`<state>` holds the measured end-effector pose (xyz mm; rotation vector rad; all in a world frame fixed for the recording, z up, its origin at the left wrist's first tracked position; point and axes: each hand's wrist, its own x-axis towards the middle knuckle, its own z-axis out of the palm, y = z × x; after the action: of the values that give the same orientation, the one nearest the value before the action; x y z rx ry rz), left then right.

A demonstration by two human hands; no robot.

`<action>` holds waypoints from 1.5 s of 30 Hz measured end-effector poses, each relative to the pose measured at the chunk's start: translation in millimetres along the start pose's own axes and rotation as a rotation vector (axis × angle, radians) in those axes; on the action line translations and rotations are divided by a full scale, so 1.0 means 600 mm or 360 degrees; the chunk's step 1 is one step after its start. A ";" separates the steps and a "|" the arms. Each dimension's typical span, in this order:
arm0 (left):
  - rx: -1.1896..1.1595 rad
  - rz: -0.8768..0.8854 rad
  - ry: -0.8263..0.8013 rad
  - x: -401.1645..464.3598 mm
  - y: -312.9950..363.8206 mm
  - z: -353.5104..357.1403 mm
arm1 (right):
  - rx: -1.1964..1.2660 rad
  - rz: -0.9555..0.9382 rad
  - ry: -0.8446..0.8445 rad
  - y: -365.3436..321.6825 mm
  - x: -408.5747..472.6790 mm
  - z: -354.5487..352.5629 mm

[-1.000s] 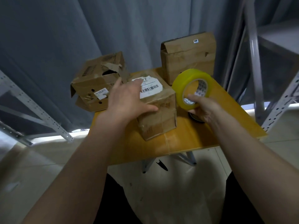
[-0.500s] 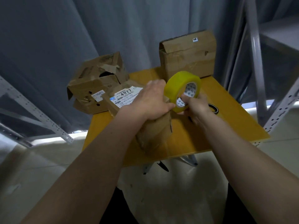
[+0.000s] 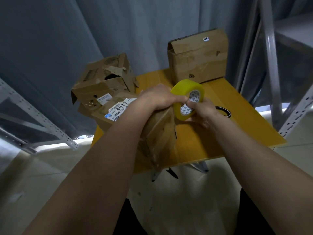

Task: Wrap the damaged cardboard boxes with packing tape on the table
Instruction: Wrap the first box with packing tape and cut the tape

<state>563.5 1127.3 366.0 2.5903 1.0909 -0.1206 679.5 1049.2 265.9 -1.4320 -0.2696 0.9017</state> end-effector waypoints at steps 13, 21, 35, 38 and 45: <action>-0.0922 0.0116 0.0119 0.001 -0.022 0.013 | -0.2307 -0.0387 0.0297 0.036 -0.012 -0.072; -0.0942 0.0119 0.0101 -0.003 -0.022 0.012 | -0.2119 -0.0049 0.0133 -0.009 -0.038 -0.097; -0.1397 0.0248 0.0095 -0.017 -0.016 -0.004 | -0.0781 -0.0167 -0.1089 -0.032 -0.112 -0.206; -0.1435 0.0244 0.0121 -0.019 -0.017 -0.003 | -0.0804 -0.0160 -0.1085 -0.048 -0.109 -0.184; -0.1562 0.0262 0.0115 -0.026 -0.018 -0.005 | -0.0896 -0.0095 -0.1092 -0.061 -0.103 -0.140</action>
<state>544.8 1124.6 369.1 1.7729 0.6827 0.4411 707.9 950.6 306.2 -1.5573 -1.1461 1.3141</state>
